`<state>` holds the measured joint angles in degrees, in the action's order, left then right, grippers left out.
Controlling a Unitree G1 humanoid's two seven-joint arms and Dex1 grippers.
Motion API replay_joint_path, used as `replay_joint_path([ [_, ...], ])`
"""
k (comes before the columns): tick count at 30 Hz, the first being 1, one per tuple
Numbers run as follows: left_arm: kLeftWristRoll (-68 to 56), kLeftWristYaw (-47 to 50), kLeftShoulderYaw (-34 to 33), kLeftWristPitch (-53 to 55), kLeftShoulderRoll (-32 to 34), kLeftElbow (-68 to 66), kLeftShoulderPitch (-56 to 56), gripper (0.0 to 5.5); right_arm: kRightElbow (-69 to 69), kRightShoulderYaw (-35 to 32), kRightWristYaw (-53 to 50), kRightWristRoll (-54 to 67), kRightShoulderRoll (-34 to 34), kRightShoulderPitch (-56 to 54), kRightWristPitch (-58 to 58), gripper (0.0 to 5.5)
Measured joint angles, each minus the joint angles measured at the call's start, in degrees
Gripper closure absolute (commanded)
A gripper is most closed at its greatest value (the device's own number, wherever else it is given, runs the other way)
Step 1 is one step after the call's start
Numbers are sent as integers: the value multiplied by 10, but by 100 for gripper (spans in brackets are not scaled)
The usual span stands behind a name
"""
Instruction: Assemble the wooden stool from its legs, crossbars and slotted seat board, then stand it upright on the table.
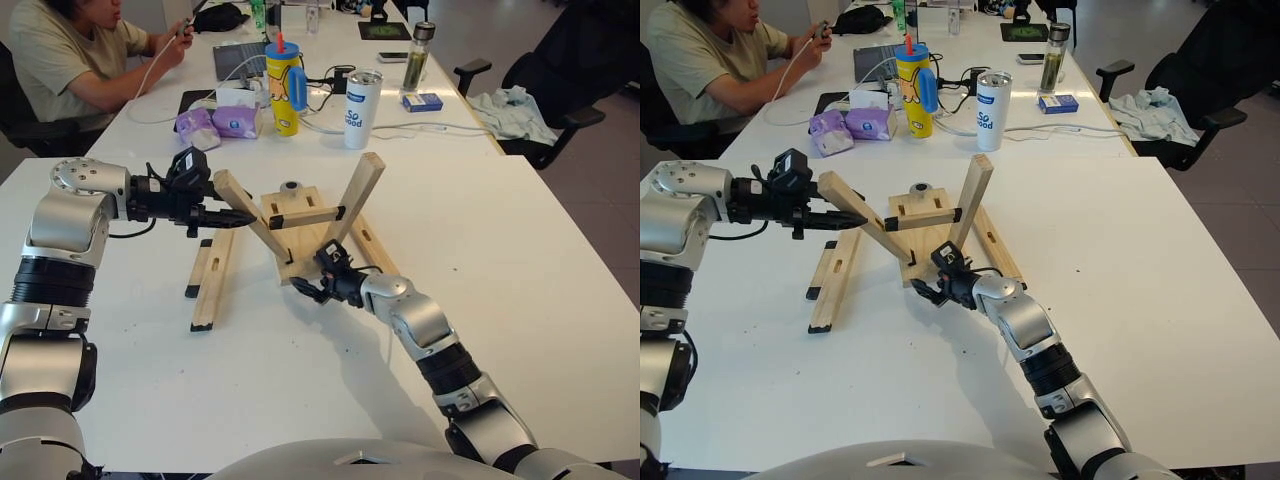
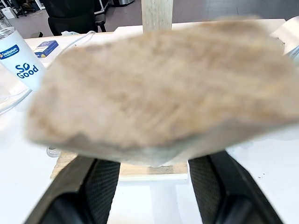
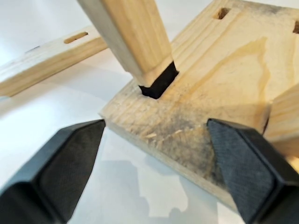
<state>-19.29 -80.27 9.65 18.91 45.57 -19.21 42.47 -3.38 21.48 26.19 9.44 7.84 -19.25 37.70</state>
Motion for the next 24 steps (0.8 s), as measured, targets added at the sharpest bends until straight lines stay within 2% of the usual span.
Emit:
replay_joint_path([
  [8, 25, 9, 21, -6, -31, -1, 18, 343, -4, 0, 0, 0, -7, -2, 1, 146],
  [13, 8, 50, -2, -3, -53, 29, -25, 343, -5, 2, 1, 0, -11, -2, 3, 146],
  [18, -17, 91, -43, -27, -107, -3, -63, 343, -15, 4, 5, 0, -15, -2, 5, 146],
  [24, -31, 95, -65, -55, -134, -27, -80, 343, -10, -10, 29, 23, -34, 37, -52, 234],
])
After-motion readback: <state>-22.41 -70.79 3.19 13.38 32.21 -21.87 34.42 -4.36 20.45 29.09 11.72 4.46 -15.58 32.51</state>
